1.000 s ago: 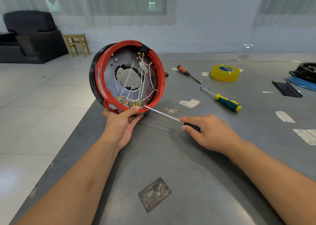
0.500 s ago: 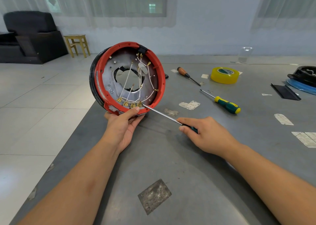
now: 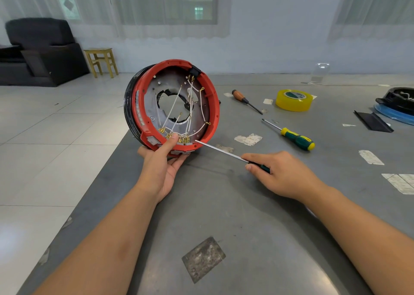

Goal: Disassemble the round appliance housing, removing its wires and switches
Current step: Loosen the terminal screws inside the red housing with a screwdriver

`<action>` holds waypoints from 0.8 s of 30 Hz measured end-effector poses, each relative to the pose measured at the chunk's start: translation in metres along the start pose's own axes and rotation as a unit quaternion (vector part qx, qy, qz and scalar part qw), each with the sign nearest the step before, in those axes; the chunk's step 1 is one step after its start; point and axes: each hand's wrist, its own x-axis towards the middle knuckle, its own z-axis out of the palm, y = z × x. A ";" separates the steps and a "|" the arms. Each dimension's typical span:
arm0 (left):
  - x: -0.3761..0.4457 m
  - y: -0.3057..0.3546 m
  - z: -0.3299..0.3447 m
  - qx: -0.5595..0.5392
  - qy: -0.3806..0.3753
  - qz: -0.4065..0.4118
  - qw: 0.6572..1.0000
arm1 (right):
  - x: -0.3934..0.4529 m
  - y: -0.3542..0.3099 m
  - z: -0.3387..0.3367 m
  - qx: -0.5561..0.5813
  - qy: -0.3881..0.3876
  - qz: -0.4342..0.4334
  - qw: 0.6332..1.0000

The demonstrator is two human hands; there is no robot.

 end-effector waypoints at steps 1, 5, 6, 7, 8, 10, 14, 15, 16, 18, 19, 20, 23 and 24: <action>-0.001 0.001 0.001 0.000 0.003 -0.001 1.000 | 0.000 0.002 -0.002 0.006 0.004 -0.002 1.000; -0.004 0.005 0.001 0.018 0.018 -0.005 1.000 | -0.003 0.002 -0.005 0.010 0.007 -0.031 0.999; -0.005 0.007 0.000 0.036 0.017 -0.005 0.999 | -0.003 0.002 -0.005 0.008 0.010 -0.039 0.999; -0.006 0.010 -0.002 0.063 0.013 -0.004 0.998 | -0.003 0.001 -0.005 0.007 0.011 -0.048 0.999; -0.007 0.013 -0.004 0.096 0.002 -0.002 0.995 | -0.003 0.000 -0.004 0.004 0.012 -0.056 0.998; -0.007 0.019 -0.010 0.144 -0.016 -0.003 0.989 | -0.003 -0.003 -0.003 -0.002 0.011 -0.069 0.998; -0.004 0.025 -0.016 0.139 -0.027 -0.035 0.989 | -0.003 -0.005 -0.002 -0.022 0.013 -0.083 0.996; -0.004 0.025 -0.017 0.134 -0.031 -0.036 0.990 | -0.003 -0.005 -0.001 -0.027 0.014 -0.087 0.996; -0.004 0.024 -0.017 0.128 -0.031 -0.031 0.991 | -0.003 -0.006 -0.001 -0.030 0.015 -0.089 0.995; -0.005 0.021 -0.017 0.109 -0.022 -0.013 0.994 | -0.003 -0.006 -0.001 -0.035 0.014 -0.090 0.995; -0.005 0.020 -0.018 0.099 -0.019 -0.007 0.995 | -0.002 -0.006 -0.001 -0.037 0.012 -0.091 0.995; -0.004 0.020 -0.018 0.092 -0.019 -0.003 0.996 | -0.002 -0.006 -0.001 -0.038 0.010 -0.092 0.995; -0.003 0.021 -0.021 0.074 -0.023 -0.005 0.997 | -0.001 -0.005 -0.002 -0.045 0.001 -0.096 0.994; -0.002 0.022 -0.022 0.069 -0.024 -0.008 0.997 | -0.001 -0.005 -0.002 -0.048 0.000 -0.098 0.994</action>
